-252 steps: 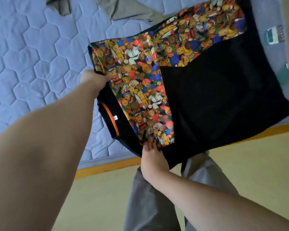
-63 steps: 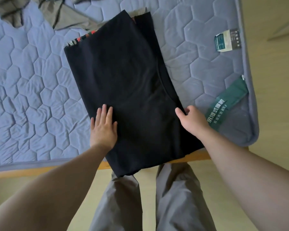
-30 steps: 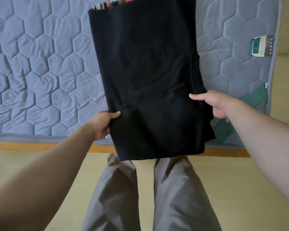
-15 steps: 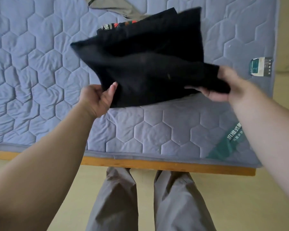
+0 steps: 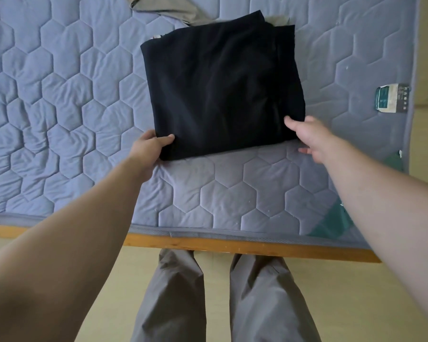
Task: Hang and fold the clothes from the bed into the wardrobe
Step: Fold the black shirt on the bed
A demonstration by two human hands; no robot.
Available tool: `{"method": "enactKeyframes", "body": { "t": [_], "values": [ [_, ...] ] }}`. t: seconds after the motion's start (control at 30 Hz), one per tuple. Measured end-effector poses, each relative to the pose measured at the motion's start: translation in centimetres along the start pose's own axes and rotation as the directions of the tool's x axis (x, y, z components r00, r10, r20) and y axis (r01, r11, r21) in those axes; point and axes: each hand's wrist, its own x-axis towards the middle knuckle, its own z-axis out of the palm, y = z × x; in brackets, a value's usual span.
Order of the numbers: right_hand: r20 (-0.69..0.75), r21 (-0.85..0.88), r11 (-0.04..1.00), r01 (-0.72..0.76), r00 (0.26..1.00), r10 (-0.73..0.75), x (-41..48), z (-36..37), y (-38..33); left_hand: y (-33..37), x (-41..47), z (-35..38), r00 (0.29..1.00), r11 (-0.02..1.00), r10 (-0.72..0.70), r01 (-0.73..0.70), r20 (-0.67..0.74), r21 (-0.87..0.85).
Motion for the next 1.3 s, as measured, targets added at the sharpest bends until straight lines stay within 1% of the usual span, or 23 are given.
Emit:
{"method": "enactKeyframes", "body": {
  "t": [0.07, 0.13, 0.27, 0.37, 0.4, 0.47, 0.57, 0.63, 0.7, 0.77, 0.83, 0.87, 0.97, 1.0, 1.03, 1.1, 1.23, 1.3],
  "values": [
    [0.011, 0.145, 0.989, 0.01, 1.0, -0.012, 0.2, 0.1, 0.8, -0.7, 0.0, -0.4, 0.991, 0.994, -0.042, 0.054, 0.123, -0.092],
    [0.029, 0.239, 0.971, 0.009, 0.999, -0.016, 0.2, 0.0, 1.4, -1.3, 0.1, -0.5, 0.98, 0.987, -0.047, 0.075, 0.196, -0.139],
    [0.069, 0.361, 0.933, 0.013, 0.997, -0.04, -0.2, 0.1, 1.9, -2.0, 0.4, -0.7, 0.988, 0.977, -0.006, 0.038, 0.152, -0.208],
    [0.126, 0.407, 0.912, -0.047, 0.992, -0.005, -1.1, -0.2, 3.1, -2.6, 0.1, -1.5, 0.987, 0.968, -0.032, 0.07, 0.158, -0.239],
    [0.154, 0.393, 0.916, -0.084, 0.988, 0.025, -1.9, -0.3, 3.9, -3.0, -0.3, -2.1, 0.983, 0.968, -0.061, 0.101, 0.173, -0.228],
    [0.229, 0.336, 0.926, -0.172, 0.968, 0.097, -3.9, -0.3, 5.9, -4.3, -1.5, -3.7, 0.966, 0.972, -0.148, 0.182, 0.213, -0.149],
    [0.341, 0.173, 0.934, -0.312, 0.909, 0.241, -7.2, 0.3, 10.2, -7.2, -3.5, -6.1, 0.917, 0.945, -0.31, 0.325, 0.249, -0.02],
    [0.339, 0.08, 0.932, -0.354, 0.889, 0.309, -8.7, 1.1, 12.5, -8.9, -4.5, -7.3, 0.882, 0.913, -0.407, 0.398, 0.239, 0.087],
    [0.282, 0.044, 0.933, -0.357, 0.901, 0.331, -9.0, 1.6, 13.6, -9.3, -4.9, -7.6, 0.881, 0.895, -0.43, 0.387, 0.196, 0.223],
    [0.286, 0.05, 0.946, -0.322, 0.912, 0.295, -8.7, 1.8, 13.3, -8.3, -5.1, -6.8, 0.92, 0.898, -0.367, 0.312, 0.137, 0.31],
    [0.295, 0.071, 0.959, -0.273, 0.924, 0.242, -8.3, 1.8, 12.2, -6.4, -5.0, -5.6, 0.957, 0.915, -0.272, 0.224, 0.102, 0.335],
    [0.282, 0.076, 0.967, -0.244, 0.936, 0.213, -8.1, 1.8, 11.3, -5.4, -4.8, -5.0, 0.97, 0.932, -0.226, 0.189, 0.09, 0.308],
    [0.205, 0.064, 0.987, -0.148, 0.97, 0.132, -7.0, 1.8, 8.5, -2.5, -3.4, -3.3, 0.998, 0.993, -0.069, 0.067, 0.016, 0.102],
    [0.18, 0.087, 0.991, -0.106, 0.98, 0.089, -6.5, 1.9, 7.6, -1.5, -2.8, -2.8, 1.0, 0.999, -0.02, 0.021, -0.014, 0.042],
    [0.147, 0.15, 0.985, -0.079, 0.987, 0.057, -5.9, 1.9, 6.7, -0.6, -2.2, -2.3, 0.999, 1.0, 0.016, -0.017, -0.029, -0.01],
    [0.131, 0.266, 0.963, -0.048, 0.991, 0.013, -5.0, 1.9, 4.7, 1.1, -1.2, -1.7, 0.998, 0.995, 0.054, -0.055, -0.017, -0.085],
    [0.167, 0.308, 0.951, -0.003, 0.985, -0.051, -3.1, 2.7, 1.4, 2.5, 0.7, -1.3, 0.997, 0.983, 0.075, -0.07, 0.024, -0.169],
    [0.147, 0.309, 0.951, -0.03, 0.989, -0.017, -2.1, 2.9, 1.2, 2.5, 1.1, -1.2, 0.996, 0.983, 0.083, -0.076, 0.034, -0.165]
  ]
}}
